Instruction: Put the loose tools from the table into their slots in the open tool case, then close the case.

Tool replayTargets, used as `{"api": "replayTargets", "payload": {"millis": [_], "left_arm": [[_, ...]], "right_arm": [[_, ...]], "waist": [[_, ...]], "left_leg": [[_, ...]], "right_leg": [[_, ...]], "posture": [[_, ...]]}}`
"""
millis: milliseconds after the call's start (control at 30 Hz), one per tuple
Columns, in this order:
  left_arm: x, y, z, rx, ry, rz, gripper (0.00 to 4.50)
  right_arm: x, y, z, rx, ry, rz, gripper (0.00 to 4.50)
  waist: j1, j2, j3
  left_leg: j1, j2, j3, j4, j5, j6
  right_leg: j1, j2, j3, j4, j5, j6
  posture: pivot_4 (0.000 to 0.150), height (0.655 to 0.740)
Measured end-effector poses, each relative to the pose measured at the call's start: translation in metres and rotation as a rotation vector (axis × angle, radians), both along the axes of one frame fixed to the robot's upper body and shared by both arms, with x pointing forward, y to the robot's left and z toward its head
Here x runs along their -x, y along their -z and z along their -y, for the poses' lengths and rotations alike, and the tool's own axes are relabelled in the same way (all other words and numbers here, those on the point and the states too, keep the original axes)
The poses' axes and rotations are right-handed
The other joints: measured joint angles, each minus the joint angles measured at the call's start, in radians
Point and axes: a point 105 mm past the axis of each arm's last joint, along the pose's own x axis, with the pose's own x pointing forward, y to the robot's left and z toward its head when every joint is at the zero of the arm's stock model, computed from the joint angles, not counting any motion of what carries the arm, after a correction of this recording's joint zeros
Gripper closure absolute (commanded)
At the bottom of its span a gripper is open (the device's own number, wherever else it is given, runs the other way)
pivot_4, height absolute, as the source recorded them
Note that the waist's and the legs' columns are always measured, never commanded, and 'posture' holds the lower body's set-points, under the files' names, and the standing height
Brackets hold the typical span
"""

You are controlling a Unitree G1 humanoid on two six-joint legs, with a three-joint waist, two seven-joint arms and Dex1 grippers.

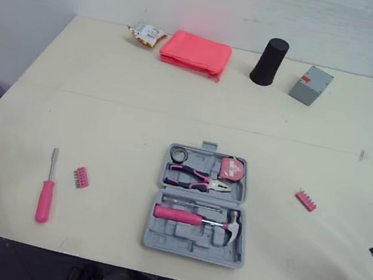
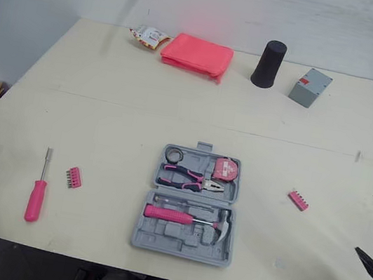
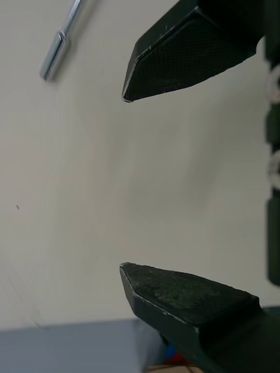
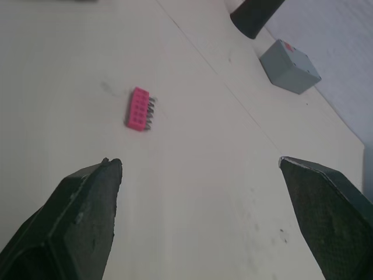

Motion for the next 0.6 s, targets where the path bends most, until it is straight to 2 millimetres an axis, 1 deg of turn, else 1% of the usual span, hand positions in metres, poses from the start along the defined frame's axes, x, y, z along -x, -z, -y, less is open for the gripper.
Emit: {"api": "replayTargets", "payload": {"millis": [33, 67, 133, 167, 233, 267, 300, 367, 433, 467, 533, 600], "left_arm": [[-0.002, -0.001, 0.007, 0.002, 0.022, 0.006, 0.03], [-0.002, -0.003, 0.017, 0.012, 0.043, 0.015, 0.03], [-0.001, -0.006, 0.040, 0.029, 0.071, 0.012, 0.03], [0.001, -0.006, 0.053, 0.041, 0.057, -0.024, 0.03], [0.002, -0.006, 0.069, 0.047, 0.014, -0.087, 0.03], [0.002, -0.007, 0.074, 0.062, -0.015, -0.082, 0.03], [0.001, -0.014, 0.082, 0.113, -0.064, -0.031, 0.03], [0.001, -0.022, 0.104, 0.164, -0.077, 0.020, 0.03], [0.002, -0.026, 0.127, 0.207, -0.090, 0.048, 0.03], [0.004, -0.026, 0.138, 0.243, -0.126, 0.073, 0.03], [0.008, -0.015, 0.159, 0.290, -0.166, 0.056, 0.03], [0.013, -0.003, 0.171, 0.341, -0.222, 0.033, 0.03]], "right_arm": [[-0.003, 0.001, -0.005, -0.008, -0.021, -0.004, 0.00], [-0.010, 0.002, -0.014, -0.024, -0.061, -0.009, 0.00], [-0.026, -0.003, -0.037, -0.065, -0.152, 0.009, 0.00], [-0.037, -0.008, -0.054, -0.105, -0.219, 0.027, 0.00], [-0.047, -0.015, -0.083, -0.162, -0.320, 0.041, 0.00], [-0.049, -0.016, -0.092, -0.180, -0.352, 0.035, 0.00], [-0.052, -0.017, -0.105, -0.214, -0.394, 0.027, 0.00], [-0.054, -0.019, -0.128, -0.249, -0.478, 0.018, 0.00], [-0.053, -0.020, -0.147, -0.266, -0.563, 0.001, 0.00], [-0.052, -0.019, -0.156, -0.277, -0.609, -0.015, 0.00], [-0.052, -0.018, -0.173, -0.298, -0.685, -0.026, 0.00], [-0.052, -0.019, -0.184, -0.304, -0.738, -0.030, 0.00]], "waist": [[0.000, 0.000, 0.000], [-0.002, 0.000, 0.000], [-0.011, -0.001, 0.000], [-0.019, -0.002, 0.001], [-0.021, -0.002, 0.001], [-0.019, -0.001, 0.002], [-0.017, 0.000, 0.002], [-0.008, -0.001, 0.003], [0.000, -0.001, 0.003], [0.004, -0.001, 0.003], [0.007, -0.002, 0.003], [0.008, -0.002, 0.003]], "left_leg": [[0.000, 0.000, 0.000, 0.000, 0.000, 0.000], [0.000, 0.000, 0.000, 0.000, 0.001, -0.001], [-0.001, 0.000, 0.000, 0.001, 0.001, -0.001], [-0.002, 0.001, 0.000, 0.003, 0.001, -0.001], [-0.005, 0.001, -0.002, 0.005, 0.002, -0.001], [-0.006, 0.001, -0.002, 0.006, 0.002, -0.002], [-0.006, 0.001, -0.002, 0.006, 0.002, -0.002], [-0.007, 0.002, -0.003, 0.010, 0.002, -0.002], [-0.008, 0.002, -0.003, 0.014, 0.001, -0.002], [-0.007, 0.002, -0.003, 0.014, 0.001, -0.002], [-0.006, 0.001, -0.003, 0.016, 0.001, -0.002], [-0.005, 0.001, -0.003, 0.017, 0.001, -0.001]], "right_leg": [[0.000, 0.000, 0.000, 0.001, 0.000, 0.000], [-0.001, 0.001, 0.000, 0.002, 0.000, 0.000], [-0.001, 0.001, 0.001, 0.004, 0.000, 0.000], [-0.003, 0.001, 0.001, 0.005, 0.000, 0.000], [-0.006, 0.002, 0.001, 0.007, 0.000, 0.000], [-0.006, 0.003, 0.001, 0.008, 0.000, 0.000], [-0.006, 0.002, 0.001, 0.008, 0.000, 0.000], [-0.006, 0.004, 0.001, 0.009, 0.000, 0.000], [-0.006, 0.004, 0.001, 0.010, 0.000, 0.001], [-0.004, 0.004, 0.002, 0.009, 0.001, 0.002], [-0.002, 0.004, 0.002, 0.008, 0.002, 0.003], [0.000, 0.004, 0.002, 0.008, 0.002, 0.004]], "posture": [[0.150, 0.7400], [0.150, 0.7400], [0.150, 0.7400], [0.150, 0.7400], [0.150, 0.7400], [0.150, 0.7400], [0.150, 0.7400], [0.150, 0.7400], [0.150, 0.7400], [0.150, 0.7400], [0.150, 0.7400], [0.150, 0.7400]]}}
